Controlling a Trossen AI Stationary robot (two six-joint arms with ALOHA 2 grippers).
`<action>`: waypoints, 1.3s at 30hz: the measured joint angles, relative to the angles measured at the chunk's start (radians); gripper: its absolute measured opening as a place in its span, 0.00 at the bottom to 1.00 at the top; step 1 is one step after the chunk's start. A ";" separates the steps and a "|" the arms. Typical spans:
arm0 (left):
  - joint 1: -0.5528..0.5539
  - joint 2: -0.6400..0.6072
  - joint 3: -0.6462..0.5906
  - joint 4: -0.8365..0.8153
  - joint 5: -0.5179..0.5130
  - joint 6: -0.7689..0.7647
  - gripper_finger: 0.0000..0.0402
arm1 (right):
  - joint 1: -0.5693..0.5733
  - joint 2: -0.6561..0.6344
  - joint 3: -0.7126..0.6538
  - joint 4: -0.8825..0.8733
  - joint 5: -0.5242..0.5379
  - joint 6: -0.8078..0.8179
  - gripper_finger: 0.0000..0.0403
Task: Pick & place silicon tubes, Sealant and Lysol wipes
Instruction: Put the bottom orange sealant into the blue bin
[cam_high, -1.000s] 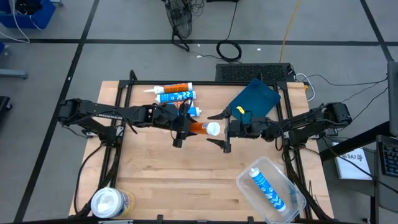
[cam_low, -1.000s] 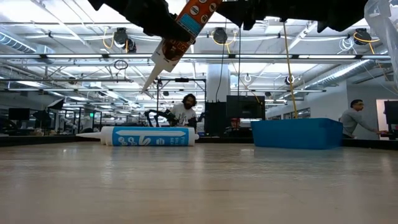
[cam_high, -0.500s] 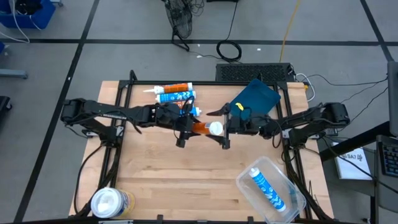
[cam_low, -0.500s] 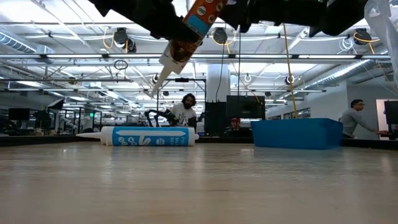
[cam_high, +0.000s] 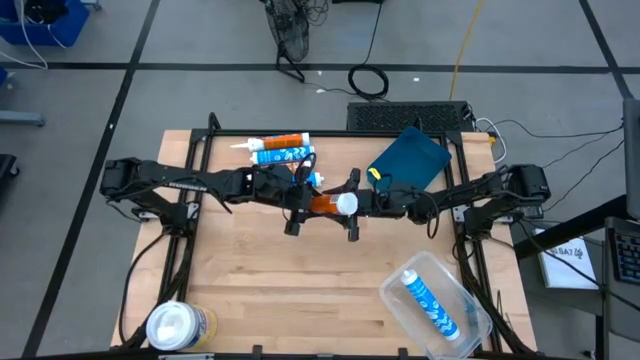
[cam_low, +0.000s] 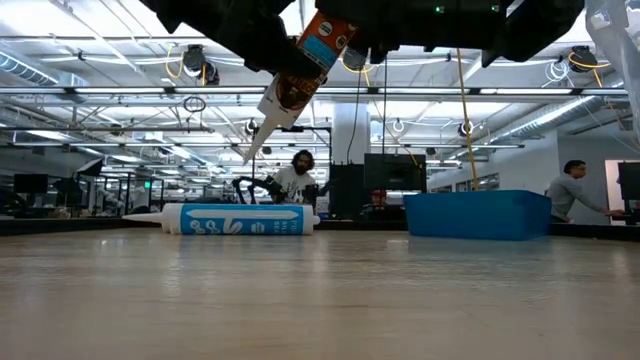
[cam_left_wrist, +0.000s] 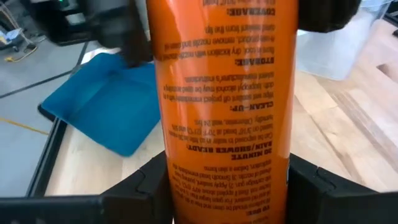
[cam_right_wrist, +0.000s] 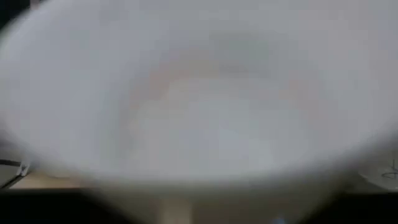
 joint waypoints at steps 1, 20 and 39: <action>0.000 0.000 0.000 0.000 -0.011 -0.007 0.52 | -0.001 -0.001 0.000 -0.002 0.000 -0.005 0.49; -0.006 -0.001 -0.001 -0.070 -0.159 -0.178 0.81 | -0.002 -0.324 0.000 -0.378 0.581 -0.156 0.47; -0.004 -0.005 -0.001 -0.145 -0.165 -0.146 0.57 | -0.171 -0.328 -0.002 -0.958 0.972 -0.045 0.47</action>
